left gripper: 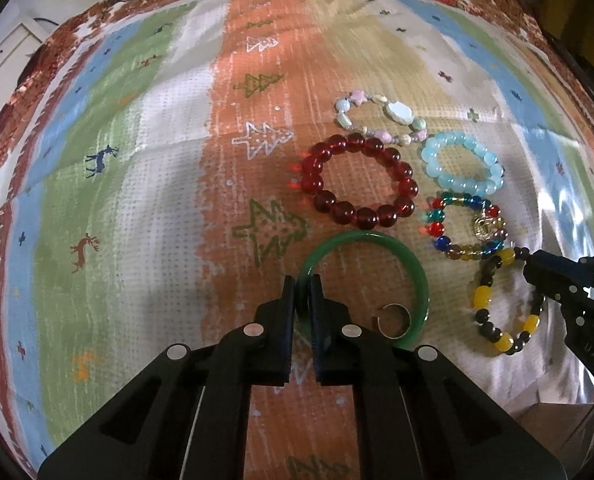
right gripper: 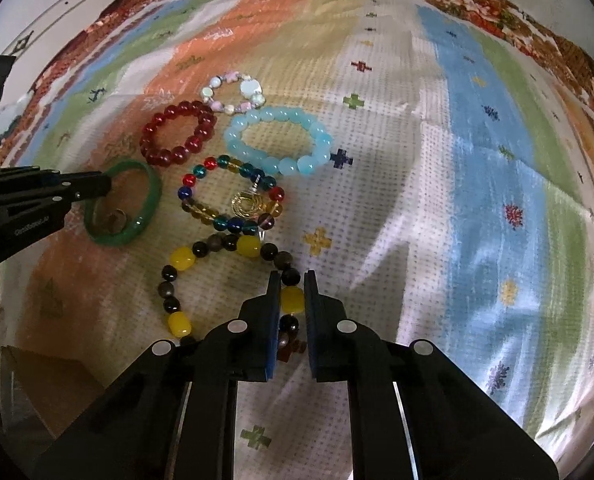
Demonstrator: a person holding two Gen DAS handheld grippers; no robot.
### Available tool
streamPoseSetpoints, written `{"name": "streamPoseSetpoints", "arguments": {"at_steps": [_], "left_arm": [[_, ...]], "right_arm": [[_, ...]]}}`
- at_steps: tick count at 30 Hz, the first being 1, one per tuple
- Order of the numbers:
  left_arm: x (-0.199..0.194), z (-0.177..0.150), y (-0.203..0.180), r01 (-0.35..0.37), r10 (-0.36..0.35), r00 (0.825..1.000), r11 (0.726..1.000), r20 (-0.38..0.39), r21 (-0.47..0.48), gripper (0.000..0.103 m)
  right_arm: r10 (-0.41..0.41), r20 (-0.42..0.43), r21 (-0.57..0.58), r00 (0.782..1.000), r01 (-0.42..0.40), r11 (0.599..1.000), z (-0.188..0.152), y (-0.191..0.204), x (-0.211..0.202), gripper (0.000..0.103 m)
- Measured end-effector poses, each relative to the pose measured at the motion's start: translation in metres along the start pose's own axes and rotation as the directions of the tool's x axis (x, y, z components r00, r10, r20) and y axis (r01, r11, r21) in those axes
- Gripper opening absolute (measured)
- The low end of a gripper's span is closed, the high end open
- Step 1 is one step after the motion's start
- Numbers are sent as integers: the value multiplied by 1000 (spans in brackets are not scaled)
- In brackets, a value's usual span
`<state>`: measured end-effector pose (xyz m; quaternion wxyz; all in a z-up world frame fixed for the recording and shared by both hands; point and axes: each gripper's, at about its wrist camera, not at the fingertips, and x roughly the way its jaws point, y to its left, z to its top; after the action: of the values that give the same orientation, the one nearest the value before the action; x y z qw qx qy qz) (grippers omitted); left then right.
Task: Organize jewelry
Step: 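Close left tool on green jade bangle while right tool grasps yellow-black bead bracelet, then lift green bangle with left tool toward silver tin while right tool carries bead bracelet there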
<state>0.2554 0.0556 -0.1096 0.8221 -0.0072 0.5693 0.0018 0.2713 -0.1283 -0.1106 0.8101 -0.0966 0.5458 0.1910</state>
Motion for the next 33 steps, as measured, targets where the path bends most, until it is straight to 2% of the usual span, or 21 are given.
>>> {"name": "streamPoseSetpoints", "arguments": {"at_steps": [9,13,33], "left_arm": [[-28,-4,-4,39,-37,997,999,62,-21,7],[-38,-6,-5,56,-54,995,998,88,-31,7],[-85,-25,-4,109,-95,979,992,183,-65,7]], "right_arm": [[37,68,6,997,-37,999,-3,7,-27,12],[23,105,-27,994,-20,999,-4,16,-39,12],[78,273,-23,959,-75,997,-19,25,-99,12]]}}
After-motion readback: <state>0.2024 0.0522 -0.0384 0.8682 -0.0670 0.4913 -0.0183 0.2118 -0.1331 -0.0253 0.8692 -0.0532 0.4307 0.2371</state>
